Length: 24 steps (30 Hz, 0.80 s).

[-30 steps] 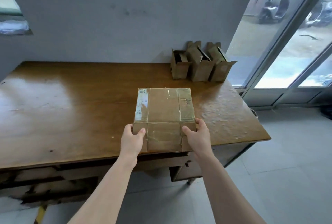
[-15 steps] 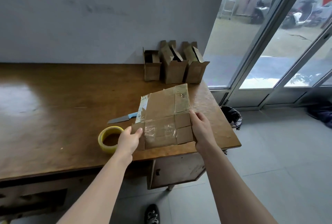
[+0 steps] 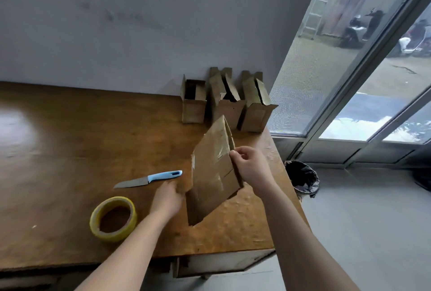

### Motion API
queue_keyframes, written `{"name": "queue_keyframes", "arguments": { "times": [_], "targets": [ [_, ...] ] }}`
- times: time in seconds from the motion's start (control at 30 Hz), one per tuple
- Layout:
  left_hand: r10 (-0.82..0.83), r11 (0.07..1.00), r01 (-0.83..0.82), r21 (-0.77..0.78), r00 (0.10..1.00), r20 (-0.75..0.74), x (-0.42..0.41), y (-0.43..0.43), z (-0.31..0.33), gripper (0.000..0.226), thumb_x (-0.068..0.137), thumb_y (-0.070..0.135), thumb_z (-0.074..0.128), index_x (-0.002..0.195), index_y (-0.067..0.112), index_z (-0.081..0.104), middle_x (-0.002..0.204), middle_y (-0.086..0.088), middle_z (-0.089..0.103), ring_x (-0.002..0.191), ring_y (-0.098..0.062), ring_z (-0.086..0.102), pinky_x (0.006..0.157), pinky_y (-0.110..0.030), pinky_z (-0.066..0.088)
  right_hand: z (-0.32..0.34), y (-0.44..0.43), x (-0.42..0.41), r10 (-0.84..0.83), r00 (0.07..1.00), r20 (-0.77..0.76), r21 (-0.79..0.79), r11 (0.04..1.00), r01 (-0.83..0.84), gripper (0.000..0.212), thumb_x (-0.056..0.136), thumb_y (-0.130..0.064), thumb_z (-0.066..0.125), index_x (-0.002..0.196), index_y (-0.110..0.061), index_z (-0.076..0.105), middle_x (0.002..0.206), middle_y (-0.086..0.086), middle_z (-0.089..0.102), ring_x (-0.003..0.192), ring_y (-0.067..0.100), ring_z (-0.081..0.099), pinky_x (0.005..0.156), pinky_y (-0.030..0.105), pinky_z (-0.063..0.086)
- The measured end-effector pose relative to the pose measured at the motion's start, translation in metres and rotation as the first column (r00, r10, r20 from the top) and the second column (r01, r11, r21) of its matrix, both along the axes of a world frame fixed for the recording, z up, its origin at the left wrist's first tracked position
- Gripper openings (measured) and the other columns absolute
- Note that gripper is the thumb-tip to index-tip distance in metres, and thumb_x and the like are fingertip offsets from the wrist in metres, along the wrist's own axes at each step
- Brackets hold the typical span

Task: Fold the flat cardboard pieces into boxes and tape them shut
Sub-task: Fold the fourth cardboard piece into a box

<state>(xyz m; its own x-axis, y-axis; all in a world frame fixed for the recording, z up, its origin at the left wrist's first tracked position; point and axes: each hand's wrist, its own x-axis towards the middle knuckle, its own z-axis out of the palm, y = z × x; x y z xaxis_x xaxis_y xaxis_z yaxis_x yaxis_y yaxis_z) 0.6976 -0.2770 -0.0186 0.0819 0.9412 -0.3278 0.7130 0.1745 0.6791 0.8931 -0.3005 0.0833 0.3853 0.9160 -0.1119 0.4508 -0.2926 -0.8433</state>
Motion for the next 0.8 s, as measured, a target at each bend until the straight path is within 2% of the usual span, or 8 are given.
{"name": "queue_keyframes", "arguments": {
  "times": [0.17, 0.27, 0.37, 0.47, 0.53, 0.67, 0.73, 0.8],
  "targets": [
    [-0.246, 0.969, 0.235, -0.071, 0.928, -0.280, -0.006, 0.024, -0.019, 0.054, 0.097, 0.019, 0.038, 0.150, 0.024, 0.030, 0.159, -0.001, 0.023, 0.142, -0.024, 0.029, 0.111, -0.046, 0.033, -0.008, 0.017, 0.002, 0.114, 0.971, 0.208, -0.058, 0.993, -0.104, 0.022, 0.096, -0.032, 0.056, 0.110, -0.022, 0.069, 0.089, -0.011, 0.064, 0.074, -0.001, 0.056, 0.052, 0.010, 0.036],
    [-0.263, 0.965, 0.241, -0.107, 0.900, -0.348, -0.006, 0.039, -0.027, 0.055, 0.100, 0.026, 0.037, 0.153, 0.020, 0.022, 0.162, -0.003, 0.011, 0.147, -0.023, 0.019, 0.116, -0.044, 0.025, -0.012, 0.027, 0.004, 0.180, 0.950, 0.256, -0.061, 0.984, -0.169, 0.018, 0.095, -0.029, 0.057, 0.106, -0.022, 0.069, 0.079, -0.018, 0.059, 0.068, -0.004, 0.054, 0.044, 0.004, 0.034],
    [-0.212, 0.977, 0.183, -0.113, 0.913, -0.348, -0.007, 0.052, -0.030, 0.056, 0.101, 0.031, 0.036, 0.153, 0.019, 0.018, 0.163, -0.003, 0.006, 0.149, -0.022, 0.010, 0.119, -0.046, 0.015, -0.013, 0.038, 0.006, 0.242, 0.933, 0.265, -0.050, 0.970, -0.237, 0.011, 0.093, -0.027, 0.059, 0.095, -0.021, 0.068, 0.076, -0.015, 0.062, 0.071, 0.006, 0.061, 0.054, 0.012, 0.045],
    [-0.024, 0.998, 0.010, -0.065, 0.976, -0.216, 0.000, 0.060, -0.016, 0.055, 0.102, 0.039, 0.036, 0.150, 0.015, 0.028, 0.160, -0.009, 0.019, 0.146, -0.026, 0.020, 0.117, -0.044, 0.023, -0.014, 0.050, 0.009, 0.321, 0.924, 0.208, -0.068, 0.947, -0.314, 0.006, 0.091, -0.025, 0.061, 0.089, -0.021, 0.066, 0.076, -0.007, 0.065, 0.067, 0.011, 0.065, 0.058, 0.024, 0.058],
    [0.186, 0.983, -0.185, -0.015, 0.982, 0.026, 0.013, 0.061, 0.006, 0.058, 0.099, 0.050, 0.036, 0.146, 0.015, 0.038, 0.152, -0.010, 0.036, 0.139, -0.027, 0.035, 0.110, -0.041, 0.031, -0.014, 0.058, 0.011, 0.372, 0.918, 0.135, -0.081, 0.928, -0.364, 0.003, 0.089, -0.023, 0.063, 0.087, -0.025, 0.063, 0.077, -0.004, 0.066, 0.062, 0.011, 0.067, 0.050, 0.022, 0.057],
    [0.312, 0.946, -0.313, -0.084, 0.807, 0.501, 0.048, 0.059, 0.057, 0.086, 0.078, 0.081, 0.034, 0.144, 0.026, 0.041, 0.150, 0.000, 0.041, 0.135, -0.023, 0.039, 0.100, -0.034, 0.035, -0.012, 0.074, 0.012, 0.444, 0.893, 0.071, -0.109, 0.893, -0.436, 0.015, 0.086, -0.023, 0.065, 0.099, -0.026, 0.059, 0.085, -0.002, 0.065, 0.065, 0.013, 0.068, 0.050, 0.028, 0.059],
    [0.263, 0.963, -0.263, -0.065, 0.845, 0.466, 0.059, 0.058, 0.071, 0.080, 0.082, 0.072, 0.048, 0.147, 0.027, 0.035, 0.151, 0.001, 0.038, 0.136, -0.023, 0.039, 0.099, -0.034, 0.038, -0.011, 0.078, 0.012, 0.485, 0.873, 0.052, -0.123, 0.871, -0.476, 0.024, 0.085, -0.026, 0.065, 0.107, -0.026, 0.057, 0.088, -0.003, 0.064, 0.064, 0.013, 0.069, 0.051, 0.030, 0.059],
    [0.279, 0.960, -0.276, -0.054, 0.917, 0.284, 0.062, 0.058, 0.077, 0.068, 0.090, 0.046, 0.058, 0.150, 0.025, 0.030, 0.152, -0.002, 0.035, 0.136, -0.025, 0.039, 0.101, -0.038, 0.041, -0.010, 0.081, 0.013, 0.514, 0.856, 0.055, -0.143, 0.852, -0.503, 0.031, 0.085, -0.027, 0.064, 0.115, -0.025, 0.055, 0.088, -0.004, 0.064, 0.063, 0.012, 0.069, 0.051, 0.029, 0.059]
  ]
}}
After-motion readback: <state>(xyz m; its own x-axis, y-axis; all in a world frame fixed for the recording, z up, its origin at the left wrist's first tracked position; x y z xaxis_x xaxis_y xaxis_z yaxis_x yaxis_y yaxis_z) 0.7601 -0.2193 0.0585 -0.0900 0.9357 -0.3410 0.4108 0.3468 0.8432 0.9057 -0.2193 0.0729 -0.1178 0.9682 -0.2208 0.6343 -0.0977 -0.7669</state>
